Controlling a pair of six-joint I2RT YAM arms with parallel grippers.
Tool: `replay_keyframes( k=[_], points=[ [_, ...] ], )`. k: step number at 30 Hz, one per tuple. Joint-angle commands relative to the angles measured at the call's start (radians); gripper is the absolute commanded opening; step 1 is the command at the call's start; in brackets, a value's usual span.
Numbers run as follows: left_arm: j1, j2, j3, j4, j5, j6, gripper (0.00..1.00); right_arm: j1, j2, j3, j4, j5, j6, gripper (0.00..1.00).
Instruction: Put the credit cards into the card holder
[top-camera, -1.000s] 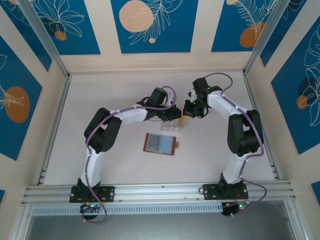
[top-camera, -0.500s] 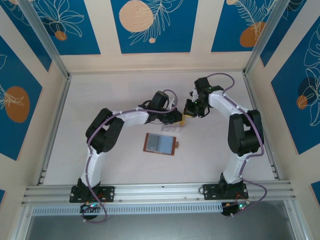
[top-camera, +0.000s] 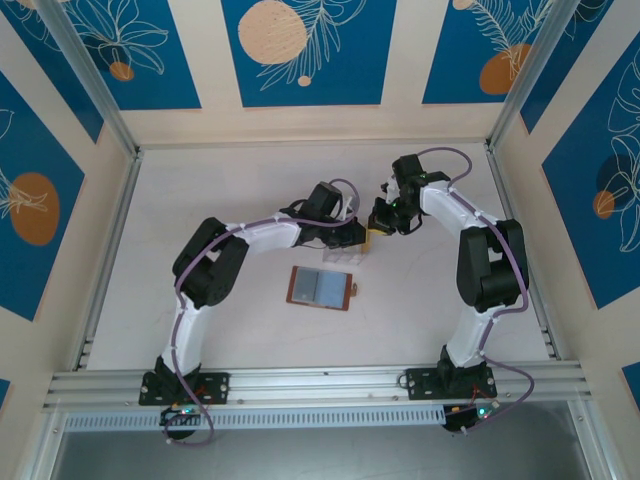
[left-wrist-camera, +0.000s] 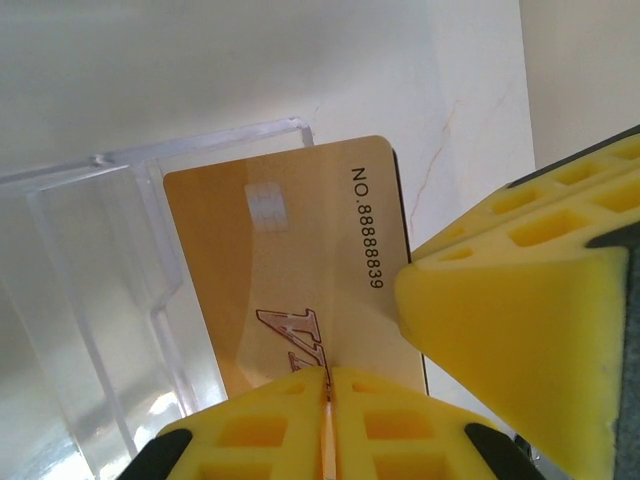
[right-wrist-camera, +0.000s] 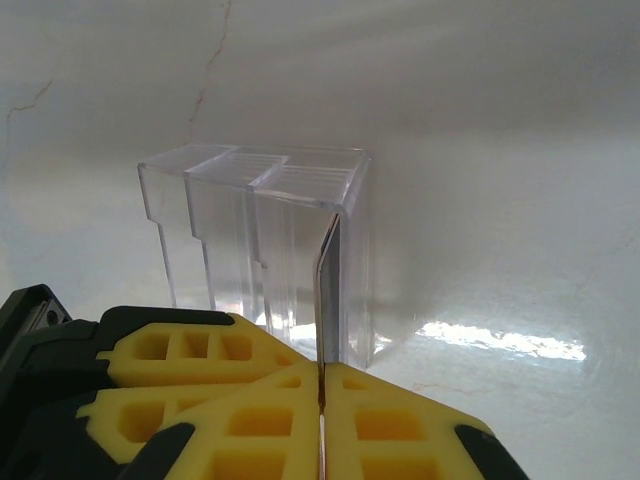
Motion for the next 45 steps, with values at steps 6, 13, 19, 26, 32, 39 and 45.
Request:
replay_keyframes(
  k=[6, 13, 19, 26, 32, 39, 45],
  points=[
    [-0.011, 0.074, 0.005, -0.115, -0.083, 0.038, 0.10, -0.002, -0.052, -0.010, -0.004, -0.069, 0.007, 0.11],
    [-0.010, 0.071, 0.008, -0.122, -0.090, 0.044, 0.10, -0.001, -0.049, -0.009, -0.003, -0.063, 0.004, 0.02],
    [-0.005, 0.068, 0.005, -0.126, -0.094, 0.045, 0.10, -0.001, -0.058, -0.007, -0.014, -0.045, 0.000, 0.00],
    [0.007, 0.054, -0.015, -0.110, -0.090, 0.033, 0.10, -0.001, -0.088, -0.016, -0.028, -0.007, -0.004, 0.00],
    [0.018, 0.038, -0.026, -0.099, -0.084, 0.029, 0.10, -0.004, -0.107, -0.022, -0.029, 0.002, -0.005, 0.00],
    [0.028, 0.012, -0.030, -0.063, -0.036, 0.014, 0.11, -0.003, -0.128, -0.016, -0.031, -0.001, -0.005, 0.00],
    [0.060, -0.052, -0.050, -0.013, 0.027, -0.026, 0.13, -0.002, -0.170, -0.018, -0.047, 0.013, -0.008, 0.00]
  ],
)
